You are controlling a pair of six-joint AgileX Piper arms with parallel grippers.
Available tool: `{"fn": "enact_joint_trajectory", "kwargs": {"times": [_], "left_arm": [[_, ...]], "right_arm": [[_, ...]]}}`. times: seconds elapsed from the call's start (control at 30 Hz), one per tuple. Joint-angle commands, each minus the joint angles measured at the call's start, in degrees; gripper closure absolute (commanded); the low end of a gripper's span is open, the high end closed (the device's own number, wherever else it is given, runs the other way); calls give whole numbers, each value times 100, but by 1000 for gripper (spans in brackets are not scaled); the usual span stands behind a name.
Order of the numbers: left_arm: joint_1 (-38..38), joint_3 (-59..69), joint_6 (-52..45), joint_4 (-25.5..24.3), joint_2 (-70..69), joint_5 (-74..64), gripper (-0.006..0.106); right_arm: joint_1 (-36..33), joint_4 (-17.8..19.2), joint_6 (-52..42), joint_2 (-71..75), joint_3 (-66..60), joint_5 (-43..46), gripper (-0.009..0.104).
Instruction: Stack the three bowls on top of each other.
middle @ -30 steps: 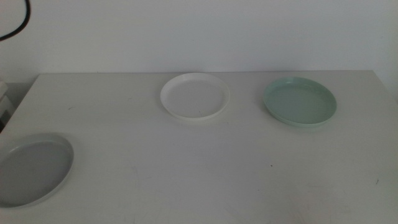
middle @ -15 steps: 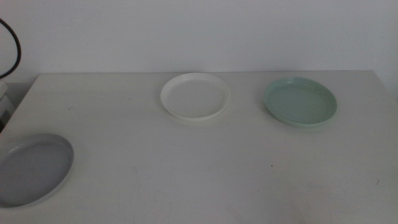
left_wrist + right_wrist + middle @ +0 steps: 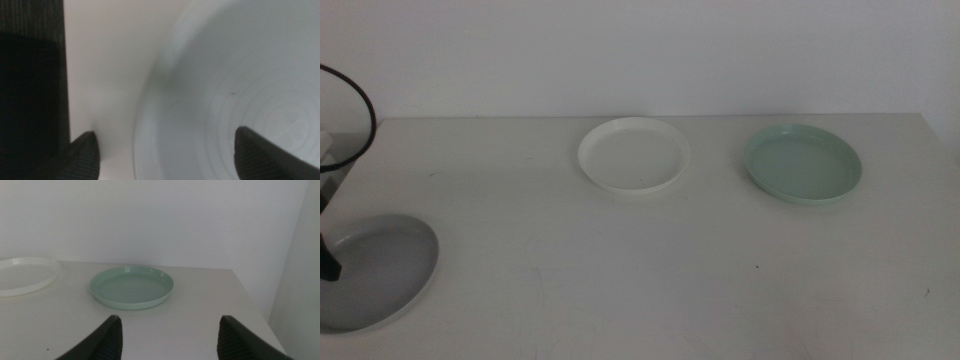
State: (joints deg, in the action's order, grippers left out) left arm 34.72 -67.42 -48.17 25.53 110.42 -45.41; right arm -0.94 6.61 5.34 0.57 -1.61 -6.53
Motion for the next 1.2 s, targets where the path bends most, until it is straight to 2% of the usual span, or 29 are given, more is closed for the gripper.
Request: {"fn": "enact_joint_trajectory", "kwargs": {"times": [0.0, 0.17, 0.33, 0.53, 0.63, 0.8, 0.97, 1.17], "left_arm": [[17, -123, 4, 156, -115, 3, 11], [17, -123, 4, 151, -88, 25, 34], [17, -123, 4, 43, -88, -22, 68], [17, -123, 240, -60, -88, -35, 100], [17, -123, 356, -115, -112, -111, 100], [-132, -123, 420, 116, -402, -241, 100], [-691, -123, 885, 134, -966, -205, 100], [-1729, -123, 1902, 163, -1570, -262, 100]], "right_arm": [[18, 56, -14, 153, 34, 465, 46], [18, 56, -14, 153, 34, 465, 46], [18, 56, -14, 153, 34, 465, 46], [18, 56, -14, 153, 34, 465, 46], [18, 56, -14, 153, 34, 465, 46], [18, 56, -14, 153, 34, 465, 46], [18, 56, -14, 153, 34, 465, 46], [18, 56, -14, 153, 34, 465, 46]]}}
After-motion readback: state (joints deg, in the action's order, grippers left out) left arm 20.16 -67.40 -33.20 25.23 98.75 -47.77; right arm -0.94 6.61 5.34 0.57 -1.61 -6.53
